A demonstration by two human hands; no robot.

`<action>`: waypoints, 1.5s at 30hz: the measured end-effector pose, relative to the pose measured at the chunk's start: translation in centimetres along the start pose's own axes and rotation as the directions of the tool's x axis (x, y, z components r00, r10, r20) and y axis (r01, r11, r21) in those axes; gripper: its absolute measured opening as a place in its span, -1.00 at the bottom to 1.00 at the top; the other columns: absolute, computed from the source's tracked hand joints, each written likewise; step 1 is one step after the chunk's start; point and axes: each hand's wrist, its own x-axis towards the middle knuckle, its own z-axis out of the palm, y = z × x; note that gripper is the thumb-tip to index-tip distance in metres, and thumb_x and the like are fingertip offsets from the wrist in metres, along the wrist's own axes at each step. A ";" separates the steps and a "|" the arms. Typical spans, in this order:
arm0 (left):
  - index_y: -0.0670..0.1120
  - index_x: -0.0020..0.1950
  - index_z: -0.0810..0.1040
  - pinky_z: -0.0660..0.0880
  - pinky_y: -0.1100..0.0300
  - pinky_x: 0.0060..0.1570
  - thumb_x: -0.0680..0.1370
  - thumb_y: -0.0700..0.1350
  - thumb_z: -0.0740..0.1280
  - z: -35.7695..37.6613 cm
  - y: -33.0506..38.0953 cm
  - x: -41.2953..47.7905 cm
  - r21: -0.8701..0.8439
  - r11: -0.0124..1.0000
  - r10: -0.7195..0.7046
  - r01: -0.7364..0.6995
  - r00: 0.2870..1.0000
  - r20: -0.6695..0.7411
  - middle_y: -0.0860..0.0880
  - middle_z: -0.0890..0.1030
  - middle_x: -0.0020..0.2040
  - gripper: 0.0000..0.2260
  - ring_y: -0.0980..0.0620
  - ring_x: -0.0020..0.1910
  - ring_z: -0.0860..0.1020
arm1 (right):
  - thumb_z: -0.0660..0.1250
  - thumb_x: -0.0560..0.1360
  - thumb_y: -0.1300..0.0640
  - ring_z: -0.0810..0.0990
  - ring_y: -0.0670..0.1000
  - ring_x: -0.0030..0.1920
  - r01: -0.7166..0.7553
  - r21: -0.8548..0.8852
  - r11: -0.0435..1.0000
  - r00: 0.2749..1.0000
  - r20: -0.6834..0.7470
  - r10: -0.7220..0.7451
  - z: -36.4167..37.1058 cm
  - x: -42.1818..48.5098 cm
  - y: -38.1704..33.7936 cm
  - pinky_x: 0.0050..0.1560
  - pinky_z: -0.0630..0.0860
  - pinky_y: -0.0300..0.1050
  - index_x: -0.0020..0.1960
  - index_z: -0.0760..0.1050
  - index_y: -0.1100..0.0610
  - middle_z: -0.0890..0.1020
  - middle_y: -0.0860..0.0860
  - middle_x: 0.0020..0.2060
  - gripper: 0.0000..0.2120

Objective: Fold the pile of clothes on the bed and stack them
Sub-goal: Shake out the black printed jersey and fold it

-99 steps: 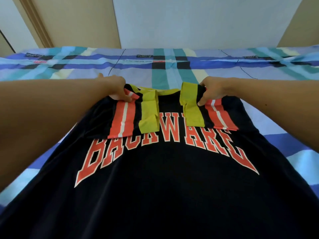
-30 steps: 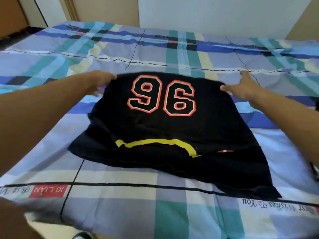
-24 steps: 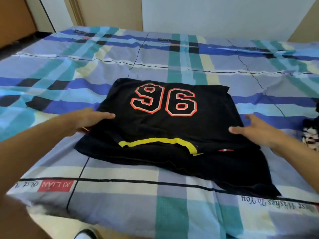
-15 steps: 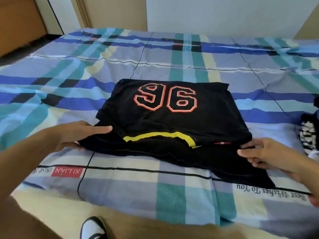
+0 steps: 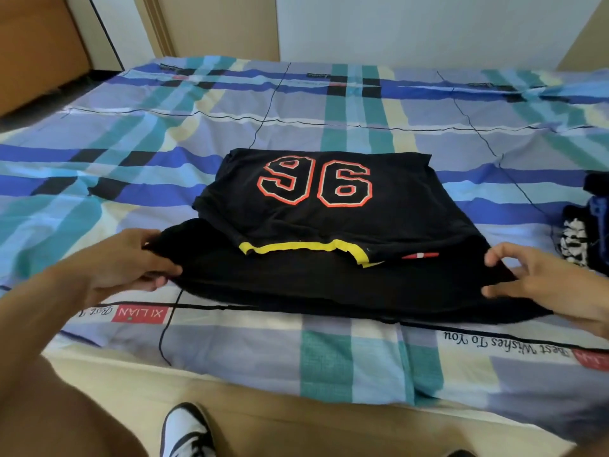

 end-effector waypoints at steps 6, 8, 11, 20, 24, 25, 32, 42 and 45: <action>-0.09 0.37 0.44 0.44 -0.13 0.19 0.33 -0.11 0.57 0.7 -0.2 2.0 0.828 0.495 0.579 -0.263 0.811 -0.089 -0.17 0.53 0.24 -0.36 -0.27 0.21 0.48 | 0.65 0.25 0.13 0.45 0.16 0.25 0.263 -0.610 0.748 0.811 -0.281 -0.514 3.2 1.7 -2.5 0.24 0.42 0.10 0.37 0.36 -0.02 0.46 0.08 0.22 -0.22; -0.08 0.49 0.35 0.34 -0.17 0.36 0.26 -0.18 0.55 2.6 1.3 3.3 0.870 0.230 0.702 -0.436 0.693 0.162 -0.17 0.36 0.45 -0.18 -0.28 0.42 0.32 | 0.61 0.24 0.17 0.40 0.12 0.30 0.427 -0.694 0.580 0.739 -0.102 -0.666 5.1 2.6 -4.1 0.30 0.41 0.08 0.42 0.32 -0.04 0.39 0.02 0.30 -0.17; -0.02 0.58 0.27 0.07 -0.20 0.53 0.21 -0.10 0.55 5.0 2.5 5.6 0.901 -0.051 0.667 -0.431 0.657 0.351 -0.12 0.18 0.59 -0.05 -0.18 0.60 0.07 | 0.54 0.29 0.19 0.33 0.05 0.41 0.461 -0.785 0.413 0.735 0.077 -0.674 7.7 4.3 -5.1 0.41 0.31 0.02 0.51 0.26 -0.03 0.33 -0.03 0.41 -0.14; 0.02 0.21 0.59 0.39 0.07 -0.08 0.35 -0.28 0.38 6.8 4.3 8.2 0.894 0.120 0.749 -0.431 0.630 0.203 0.01 0.65 0.13 -0.54 -0.13 0.11 0.58 | 0.27 0.45 0.30 0.59 0.06 0.07 0.499 -0.709 0.499 0.652 -0.071 -0.754 9.1 6.8 -6.1 -0.03 0.58 0.09 0.16 0.56 0.00 0.61 -0.09 0.03 -0.64; 0.11 0.02 0.64 0.44 0.09 -0.24 0.27 -0.17 0.27 5.5 7.0 5.7 0.755 0.279 0.784 -0.594 0.594 0.177 0.17 0.58 -0.26 -0.61 -0.10 -0.14 0.61 | 0.26 0.44 0.26 0.57 -0.07 -0.16 0.613 -0.539 0.578 0.620 -0.126 -0.775 6.2 5.3 -7.2 -0.12 0.49 -0.14 -0.05 0.56 0.03 0.59 -0.10 -0.24 -0.80; 0.15 -0.06 0.63 0.41 0.14 -0.28 0.25 -0.15 0.23 5.0 7.6 4.7 0.701 0.300 0.771 -0.647 0.598 0.221 0.24 0.53 -0.33 -0.64 0.09 -0.23 0.59 | 0.34 0.46 0.31 0.53 -0.09 -0.22 0.638 -0.507 0.580 0.621 -0.105 -0.776 5.2 4.6 -7.4 -0.19 0.43 -0.24 -0.11 0.55 0.06 0.56 -0.08 -0.30 -0.85; 0.40 0.06 0.48 0.46 0.24 0.13 0.15 0.44 0.40 5.9 6.6 1.5 0.791 0.257 0.055 -0.555 0.826 0.561 0.39 0.42 0.04 -0.50 0.32 0.05 0.46 | 0.53 0.26 -0.33 0.60 -0.15 -0.06 0.508 -0.457 0.730 0.813 0.534 -0.231 3.6 2.1 -6.2 -0.08 0.53 -0.27 0.07 0.60 -0.23 0.62 -0.23 -0.07 -0.57; 0.21 0.57 0.18 0.13 0.00 0.53 0.36 0.58 -0.12 13.0 8.7 9.7 0.695 0.275 0.566 -0.664 0.696 0.441 0.18 0.11 0.58 -0.14 0.11 0.58 0.05 | 0.27 0.56 -0.25 0.24 0.04 0.52 0.256 -0.553 0.793 0.910 -0.138 -0.390 3.7 10.1 -5.6 0.50 0.26 0.08 0.52 0.30 -0.10 0.23 0.00 0.53 -0.43; 0.15 0.63 -0.08 -0.13 -0.10 0.58 0.26 0.63 -0.38 13.0 8.3 14.8 0.767 0.248 0.542 -0.592 0.741 0.396 0.10 -0.16 0.64 0.03 0.04 0.61 -0.20 | 0.10 0.60 -0.31 -0.11 0.07 0.62 0.190 -0.679 0.709 0.930 -0.108 -0.352 5.3 12.2 -4.9 0.58 -0.10 0.24 0.62 0.03 -0.12 -0.06 0.02 0.63 -0.34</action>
